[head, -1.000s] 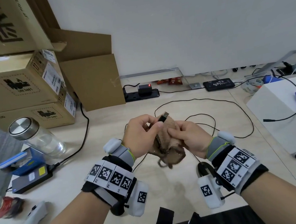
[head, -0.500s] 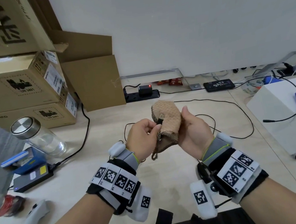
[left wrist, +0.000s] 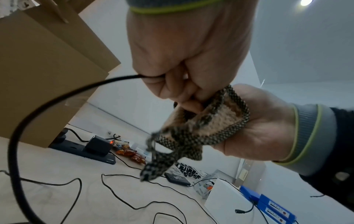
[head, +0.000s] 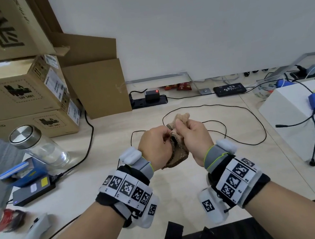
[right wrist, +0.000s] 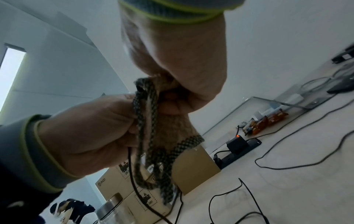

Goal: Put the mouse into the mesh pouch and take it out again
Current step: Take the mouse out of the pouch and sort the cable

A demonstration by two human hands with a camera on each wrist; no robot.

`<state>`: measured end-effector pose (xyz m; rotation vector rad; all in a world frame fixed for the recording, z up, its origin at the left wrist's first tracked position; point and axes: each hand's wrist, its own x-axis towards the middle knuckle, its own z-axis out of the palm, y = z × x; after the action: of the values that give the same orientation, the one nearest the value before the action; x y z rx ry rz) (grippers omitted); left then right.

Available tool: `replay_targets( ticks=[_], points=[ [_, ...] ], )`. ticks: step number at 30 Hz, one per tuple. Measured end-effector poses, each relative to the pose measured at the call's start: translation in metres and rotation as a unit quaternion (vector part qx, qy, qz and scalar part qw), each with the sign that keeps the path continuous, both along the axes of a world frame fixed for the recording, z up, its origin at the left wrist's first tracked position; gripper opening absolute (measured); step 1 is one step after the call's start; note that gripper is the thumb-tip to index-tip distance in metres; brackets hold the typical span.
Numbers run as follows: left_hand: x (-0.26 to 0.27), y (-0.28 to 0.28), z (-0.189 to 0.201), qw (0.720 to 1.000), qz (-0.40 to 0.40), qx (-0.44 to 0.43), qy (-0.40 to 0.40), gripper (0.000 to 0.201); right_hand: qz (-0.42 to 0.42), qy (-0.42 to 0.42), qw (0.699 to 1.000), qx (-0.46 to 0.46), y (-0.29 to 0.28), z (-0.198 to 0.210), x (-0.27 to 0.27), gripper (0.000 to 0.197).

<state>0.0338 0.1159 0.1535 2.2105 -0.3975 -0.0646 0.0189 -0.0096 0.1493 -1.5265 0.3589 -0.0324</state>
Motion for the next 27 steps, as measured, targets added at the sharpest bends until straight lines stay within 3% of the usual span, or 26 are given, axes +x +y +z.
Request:
replay_targets(
  ticks=[3,6,8,11,13,16,19,23,25,27],
  points=[
    [0.003,0.001,-0.002,0.999,-0.009,0.040,-0.001,0.015,-0.082,0.018,0.996,-0.032,-0.004,-0.003,0.009,0.037],
    [0.004,0.013,-0.014,0.998,0.028,0.010,0.056,0.024,-0.143,0.020,0.986,0.077,-0.029,-0.005,0.020,0.032],
    [0.005,0.021,-0.021,0.987,0.074,-0.083,0.118,0.030,-0.073,0.039,0.985,0.149,-0.040,-0.007,0.016,0.031],
    [0.007,0.028,-0.025,0.944,0.108,-0.235,0.204,0.033,0.058,0.049,0.982,0.175,-0.030,-0.016,0.002,0.058],
    [0.006,0.028,-0.025,0.936,0.079,-0.256,0.228,0.031,0.094,0.036,0.979,0.176,-0.018,-0.018,-0.006,0.067],
    [0.004,0.028,-0.030,0.959,0.026,-0.191,0.209,0.035,0.099,0.011,0.987,0.123,0.002,-0.016,-0.009,0.037],
    [0.007,0.030,-0.039,0.961,0.029,-0.169,0.217,0.038,0.068,-0.005,0.996,0.051,0.020,-0.009,-0.007,0.011],
    [0.004,0.040,-0.044,0.971,-0.007,-0.127,0.201,0.038,0.056,0.013,0.997,0.049,0.028,-0.018,-0.008,0.010],
    [0.004,0.048,-0.046,0.984,-0.030,-0.063,0.166,0.037,0.047,0.024,0.997,0.054,0.035,-0.029,-0.011,0.011],
    [0.004,0.058,-0.051,0.991,-0.040,0.027,0.129,0.031,-0.014,0.042,0.998,0.035,0.032,-0.042,-0.008,0.014]
  ],
)
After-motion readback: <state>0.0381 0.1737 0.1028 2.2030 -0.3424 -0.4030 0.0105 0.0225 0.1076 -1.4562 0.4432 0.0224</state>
